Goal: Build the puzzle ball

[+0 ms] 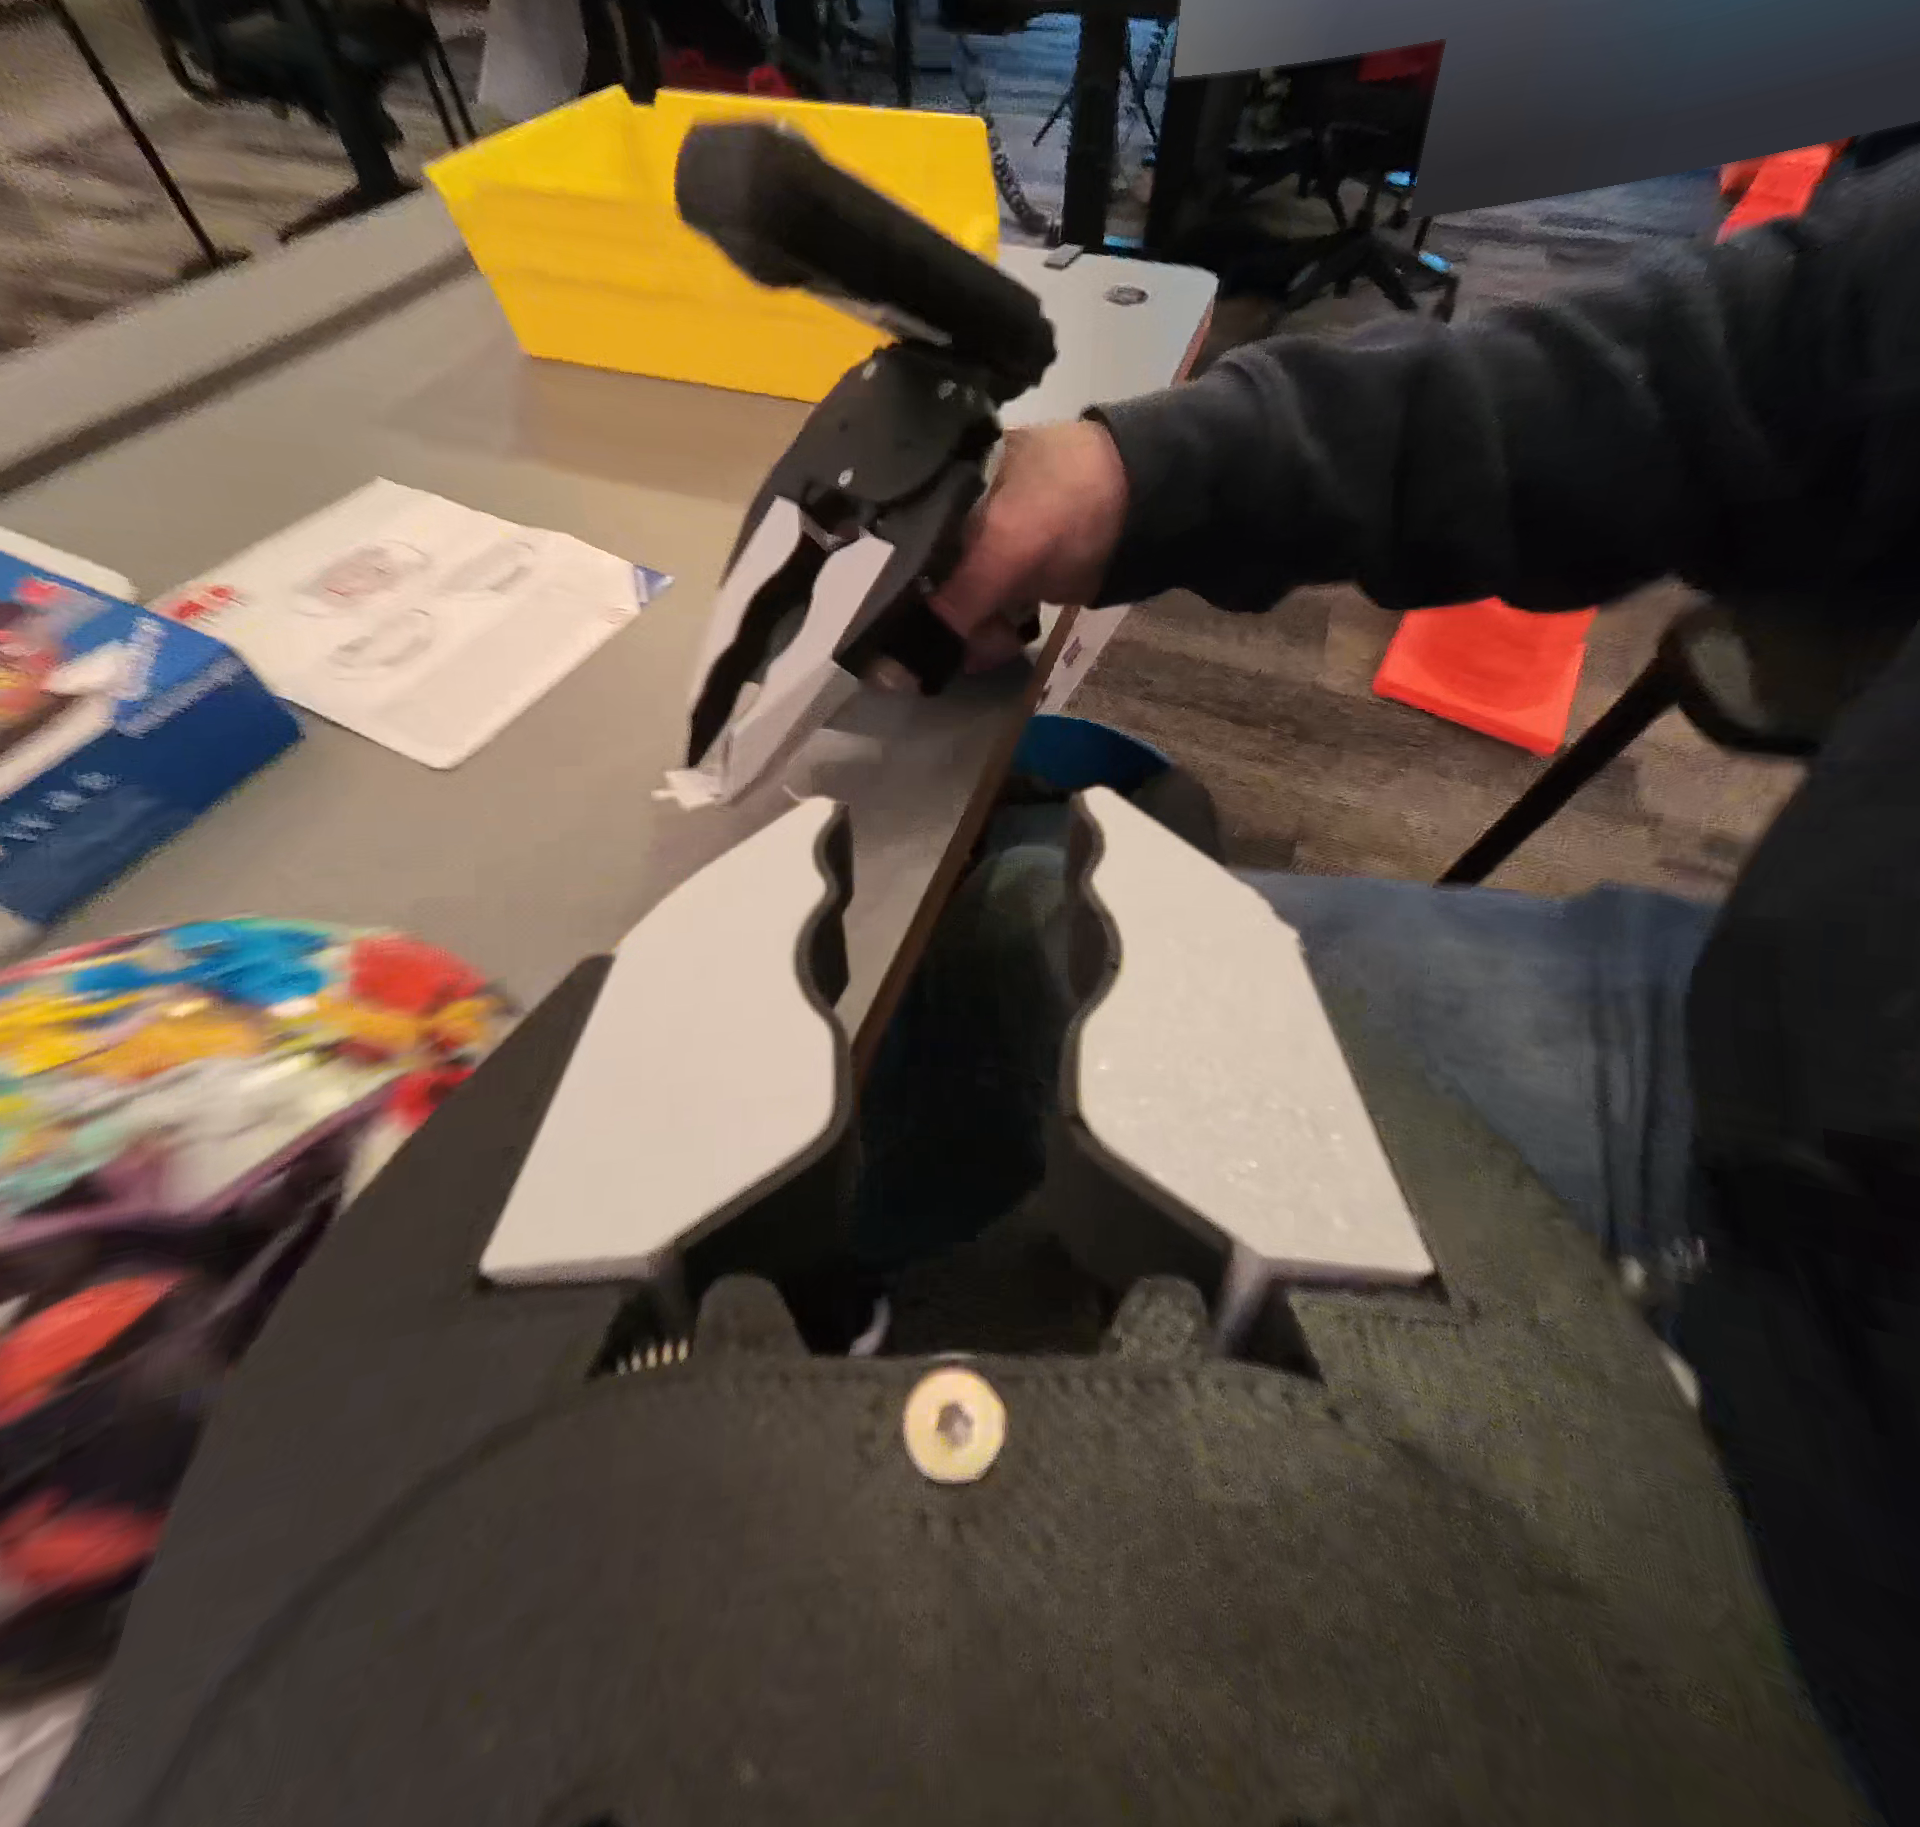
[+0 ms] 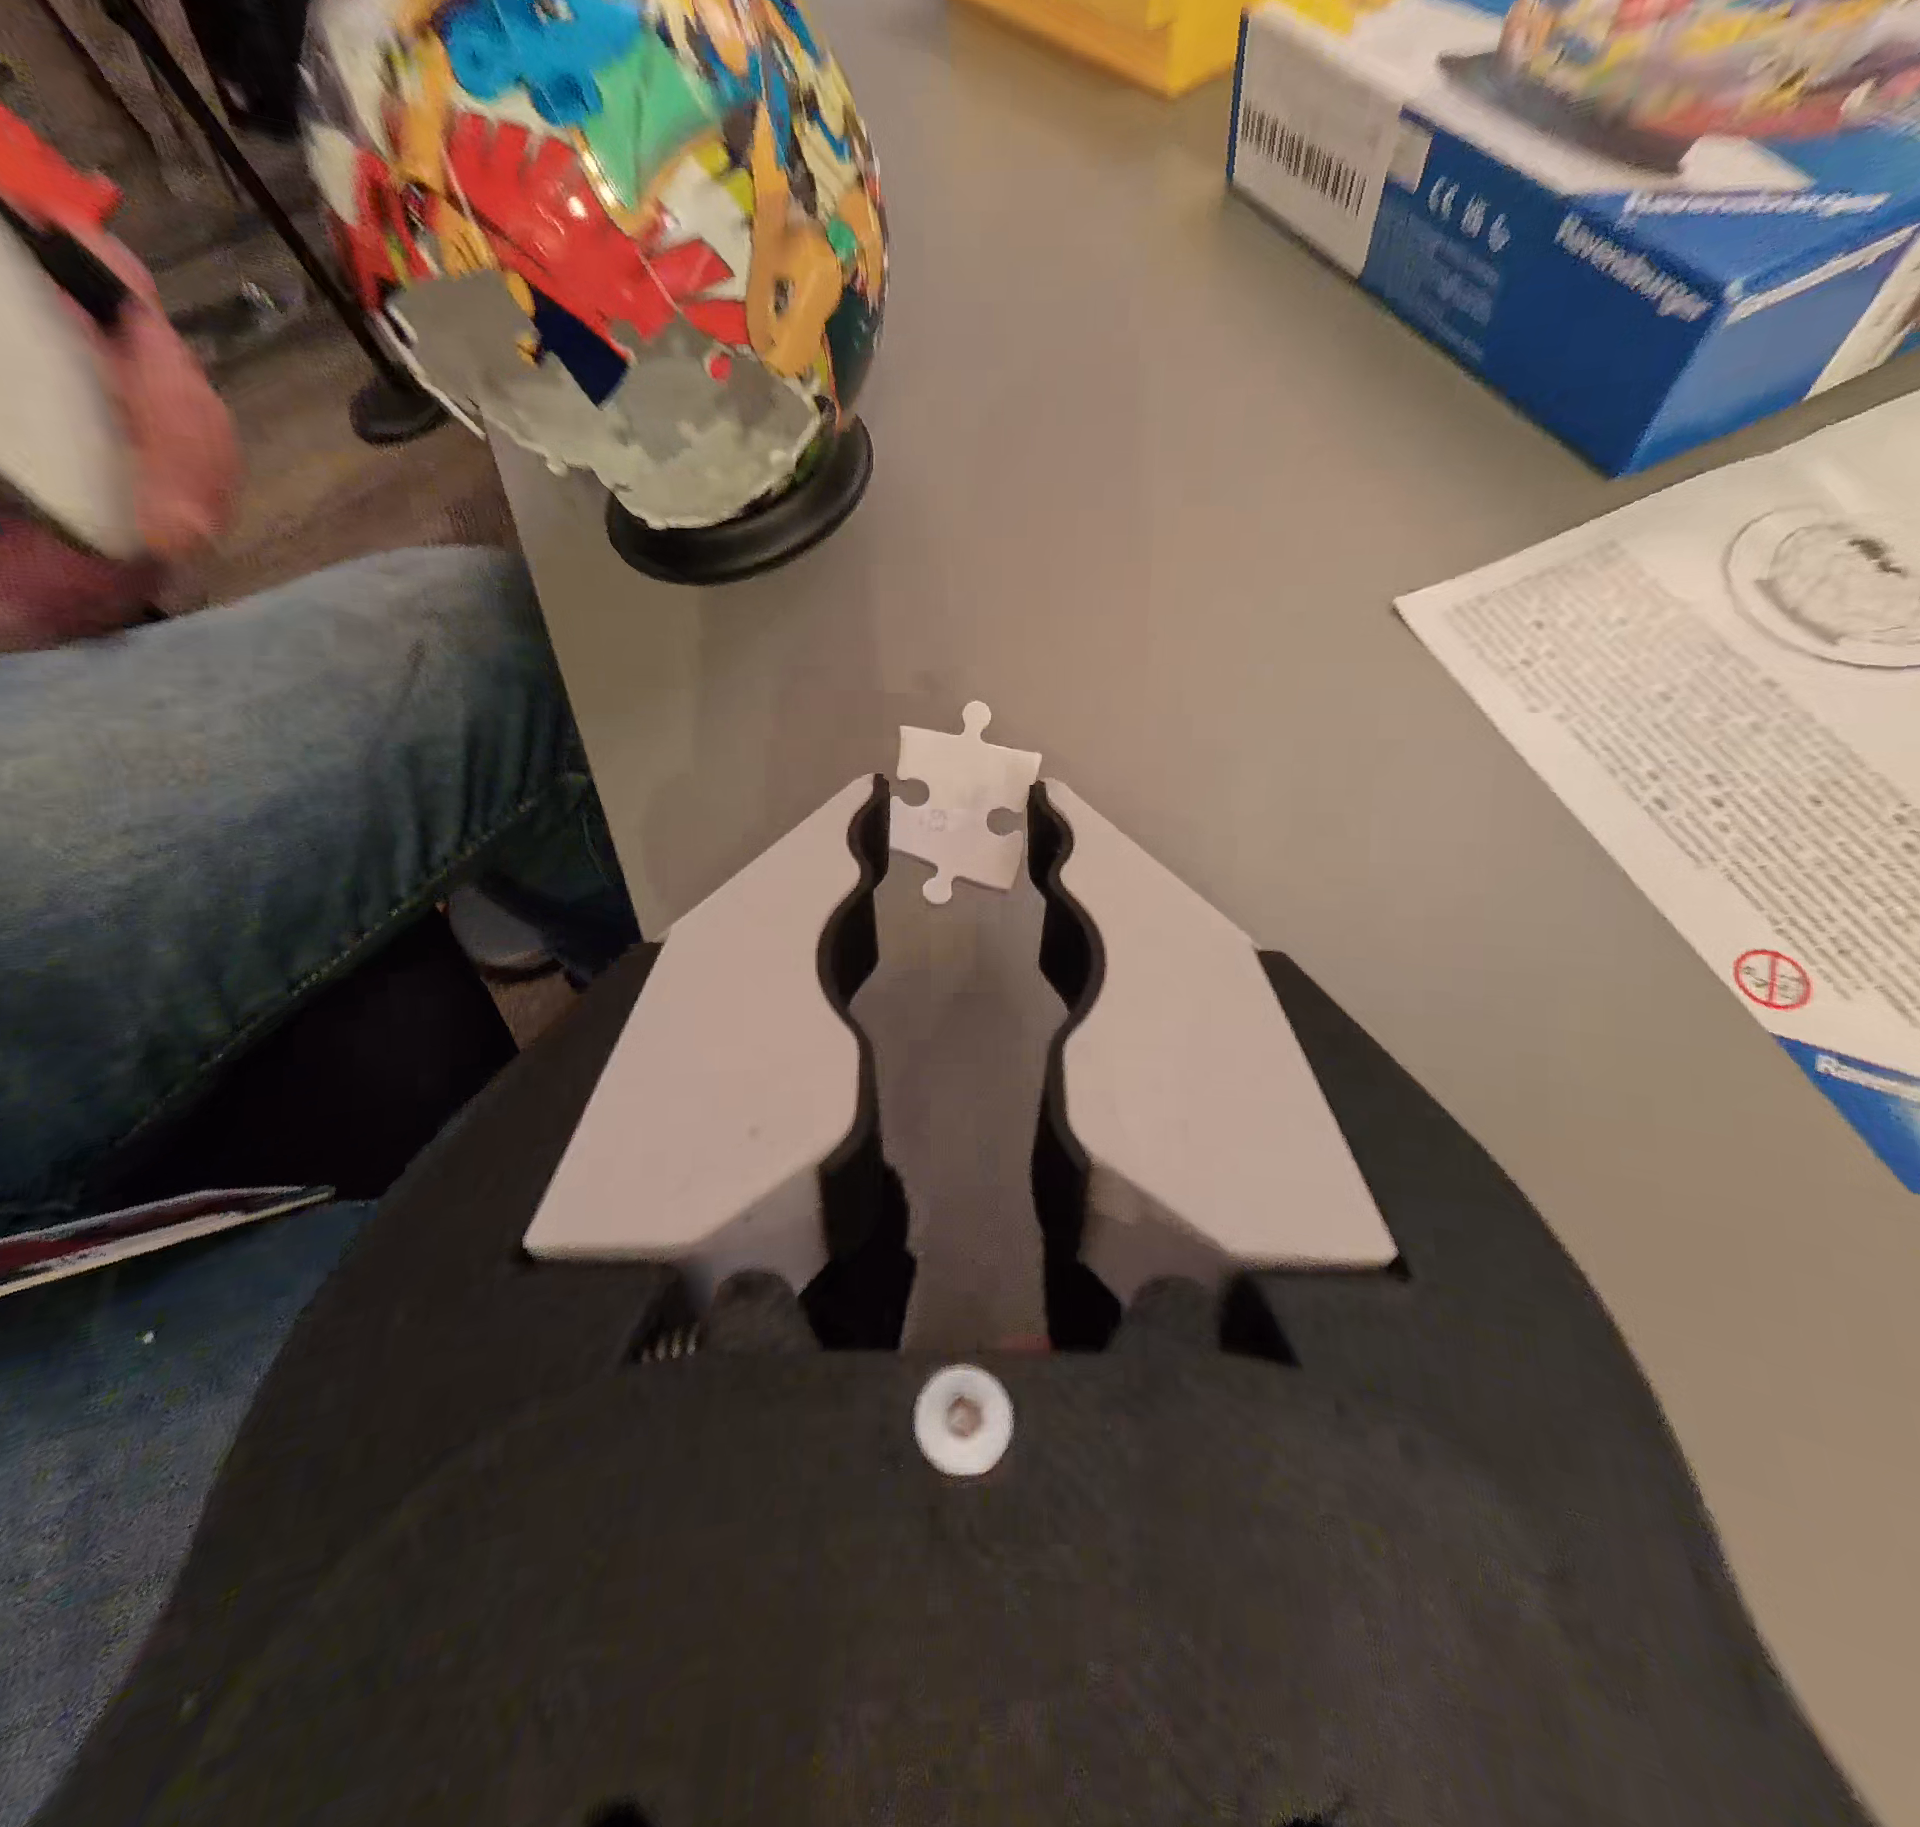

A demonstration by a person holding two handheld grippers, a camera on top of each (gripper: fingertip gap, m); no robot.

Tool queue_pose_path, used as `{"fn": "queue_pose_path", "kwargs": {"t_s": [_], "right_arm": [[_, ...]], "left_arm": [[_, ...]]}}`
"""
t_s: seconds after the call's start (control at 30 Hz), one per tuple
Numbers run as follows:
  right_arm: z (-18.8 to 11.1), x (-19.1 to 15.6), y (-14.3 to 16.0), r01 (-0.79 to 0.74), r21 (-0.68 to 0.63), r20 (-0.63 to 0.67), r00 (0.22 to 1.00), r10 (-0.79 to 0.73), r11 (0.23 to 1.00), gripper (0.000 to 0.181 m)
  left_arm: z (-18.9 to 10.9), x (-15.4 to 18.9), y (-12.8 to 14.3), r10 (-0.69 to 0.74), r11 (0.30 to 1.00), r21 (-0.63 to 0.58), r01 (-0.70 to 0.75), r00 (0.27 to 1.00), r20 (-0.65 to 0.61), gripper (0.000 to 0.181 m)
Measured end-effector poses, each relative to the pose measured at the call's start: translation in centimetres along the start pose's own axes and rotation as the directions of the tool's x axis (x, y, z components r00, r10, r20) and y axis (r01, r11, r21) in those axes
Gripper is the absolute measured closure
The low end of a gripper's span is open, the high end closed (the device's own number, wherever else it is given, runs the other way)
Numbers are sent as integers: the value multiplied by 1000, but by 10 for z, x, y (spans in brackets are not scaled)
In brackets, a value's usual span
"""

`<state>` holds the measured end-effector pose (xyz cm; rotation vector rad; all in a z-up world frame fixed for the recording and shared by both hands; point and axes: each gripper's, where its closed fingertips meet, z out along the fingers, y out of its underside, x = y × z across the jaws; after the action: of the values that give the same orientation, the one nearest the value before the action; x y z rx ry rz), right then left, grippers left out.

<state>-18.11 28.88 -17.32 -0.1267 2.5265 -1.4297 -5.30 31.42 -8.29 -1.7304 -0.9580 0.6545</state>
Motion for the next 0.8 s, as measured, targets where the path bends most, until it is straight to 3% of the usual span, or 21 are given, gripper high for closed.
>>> {"fn": "queue_pose_path", "kwargs": {"t_s": [0.17,0.23,0.3,0.4,0.5,0.6,0.8], "right_arm": [[-38,-20,-21,10,166,55,998,-20,986,156],[-58,-30,-39,-126,270,144,986,89,955,156],[-72,-33,-51,-237,330,196,964,180,914,157],[-71,-31,-51,-315,371,205,945,254,873,157],[-70,-19,-55,-471,430,279,881,383,770,157],[-65,-10,-52,-492,464,264,870,415,736,157],[-57,-7,-48,-546,506,275,836,475,667,157]], "left_arm": [[77,7,4,-284,955,90,282,959,5,142],[95,-1,10,-225,973,69,218,969,106,138],[102,-18,7,-249,965,129,227,949,195,137],[113,-34,5,-219,971,163,177,928,302,135],[124,-45,-4,-118,986,154,61,909,400,131],[132,-58,-5,-39,992,121,-22,880,474,141],[140,-69,-8,-32,990,135,-40,870,492,152]]}}
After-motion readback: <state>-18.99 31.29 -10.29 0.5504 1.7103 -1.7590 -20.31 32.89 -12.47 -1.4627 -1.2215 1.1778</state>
